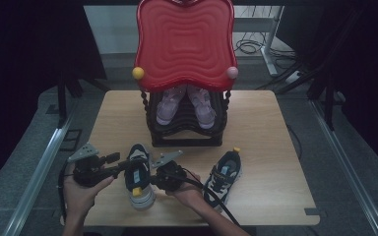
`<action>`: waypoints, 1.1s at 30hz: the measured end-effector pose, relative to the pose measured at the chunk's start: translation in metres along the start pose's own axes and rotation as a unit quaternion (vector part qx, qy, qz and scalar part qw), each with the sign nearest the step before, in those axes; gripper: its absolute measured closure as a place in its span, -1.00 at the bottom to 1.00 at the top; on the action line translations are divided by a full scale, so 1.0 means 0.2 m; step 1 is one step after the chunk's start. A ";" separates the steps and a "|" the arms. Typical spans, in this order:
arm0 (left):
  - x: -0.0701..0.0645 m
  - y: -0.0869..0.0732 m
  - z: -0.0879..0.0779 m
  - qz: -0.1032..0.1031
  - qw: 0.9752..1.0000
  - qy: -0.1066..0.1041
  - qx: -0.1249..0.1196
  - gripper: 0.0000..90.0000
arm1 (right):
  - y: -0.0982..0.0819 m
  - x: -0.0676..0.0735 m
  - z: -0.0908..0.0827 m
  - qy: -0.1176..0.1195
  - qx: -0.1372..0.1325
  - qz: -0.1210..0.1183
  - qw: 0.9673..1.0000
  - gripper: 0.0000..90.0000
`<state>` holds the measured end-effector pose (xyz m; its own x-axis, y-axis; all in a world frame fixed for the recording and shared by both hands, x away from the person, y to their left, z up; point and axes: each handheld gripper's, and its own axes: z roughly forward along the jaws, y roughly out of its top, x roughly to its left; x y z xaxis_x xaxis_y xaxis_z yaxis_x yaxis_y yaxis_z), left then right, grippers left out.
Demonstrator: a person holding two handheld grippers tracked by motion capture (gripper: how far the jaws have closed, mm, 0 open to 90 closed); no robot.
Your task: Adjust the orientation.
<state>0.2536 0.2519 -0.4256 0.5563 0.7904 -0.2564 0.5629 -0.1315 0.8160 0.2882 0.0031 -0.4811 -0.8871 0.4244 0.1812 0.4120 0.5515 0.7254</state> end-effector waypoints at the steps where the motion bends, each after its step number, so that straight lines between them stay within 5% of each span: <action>1: 0.00 0.00 0.00 0.000 1.000 0.000 0.000 -0.01 | 0.00 0.00 0.00 0.002 0.000 -0.003 1.000 0.99; 33: 0.03 0.00 -0.04 -0.004 1.000 0.005 -0.008 -0.01 | 0.03 0.10 0.11 0.056 -0.002 -0.011 0.998 0.99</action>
<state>0.2518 0.2608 -0.4230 0.5459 0.7974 -0.2572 0.5568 -0.1159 0.8225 0.2772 0.0302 -0.4872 -0.9142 0.3281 0.2380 0.3906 0.5569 0.7330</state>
